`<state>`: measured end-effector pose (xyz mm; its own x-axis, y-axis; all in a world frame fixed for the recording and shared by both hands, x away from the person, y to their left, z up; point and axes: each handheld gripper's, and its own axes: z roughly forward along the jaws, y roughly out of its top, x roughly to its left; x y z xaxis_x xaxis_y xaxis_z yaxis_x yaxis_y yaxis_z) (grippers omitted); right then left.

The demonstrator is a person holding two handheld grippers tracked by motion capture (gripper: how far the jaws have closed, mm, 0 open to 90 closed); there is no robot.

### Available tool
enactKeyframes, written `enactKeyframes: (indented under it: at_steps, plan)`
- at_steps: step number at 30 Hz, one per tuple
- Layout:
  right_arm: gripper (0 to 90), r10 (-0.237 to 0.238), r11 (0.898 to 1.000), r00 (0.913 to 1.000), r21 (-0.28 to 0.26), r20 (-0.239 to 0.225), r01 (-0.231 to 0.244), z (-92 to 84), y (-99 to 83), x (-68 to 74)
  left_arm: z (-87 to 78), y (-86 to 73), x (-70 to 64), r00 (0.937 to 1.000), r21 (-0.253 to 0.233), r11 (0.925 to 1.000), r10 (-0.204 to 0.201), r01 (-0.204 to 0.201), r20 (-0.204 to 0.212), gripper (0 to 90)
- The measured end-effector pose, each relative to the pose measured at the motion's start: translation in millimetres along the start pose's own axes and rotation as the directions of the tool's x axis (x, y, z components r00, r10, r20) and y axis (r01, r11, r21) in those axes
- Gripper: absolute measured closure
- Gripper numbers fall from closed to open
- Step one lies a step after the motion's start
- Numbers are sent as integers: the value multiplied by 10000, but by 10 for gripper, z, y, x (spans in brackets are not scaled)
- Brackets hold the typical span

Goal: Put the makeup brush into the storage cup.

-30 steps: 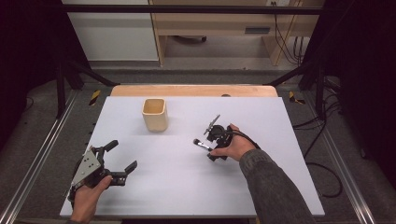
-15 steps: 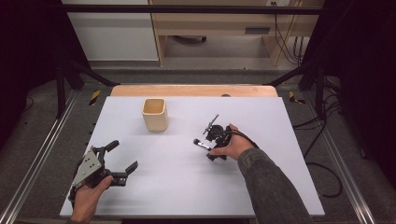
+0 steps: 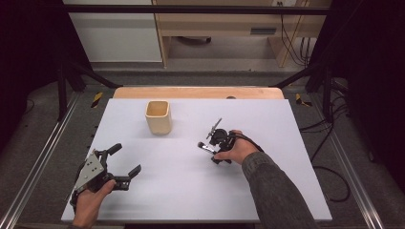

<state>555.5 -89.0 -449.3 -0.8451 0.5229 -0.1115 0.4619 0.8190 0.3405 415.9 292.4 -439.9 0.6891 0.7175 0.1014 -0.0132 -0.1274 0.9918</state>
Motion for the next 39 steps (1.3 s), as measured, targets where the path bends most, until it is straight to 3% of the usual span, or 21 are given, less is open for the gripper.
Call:
enactKeyframes:
  at_steps: [13, 22, 39]
  plan:
    - [224, 1, 10000, 10000, -34, 2, -1, -7, 6, 16, -1, 0, 1, 10000, 40, 10000, 49, -49, 2, 3]
    - [390, 10, 10000, 9999, -72, -158, -11, -39, 2, 12, 3, 0, -2, 10000, 29, 10000, 48, -48, 22, 3]
    - [559, 91, 10000, 9993, 22, -354, -91, -63, -14, 13, 3, 2, -5, 10000, 30, 10000, 62, -62, 39, 3]
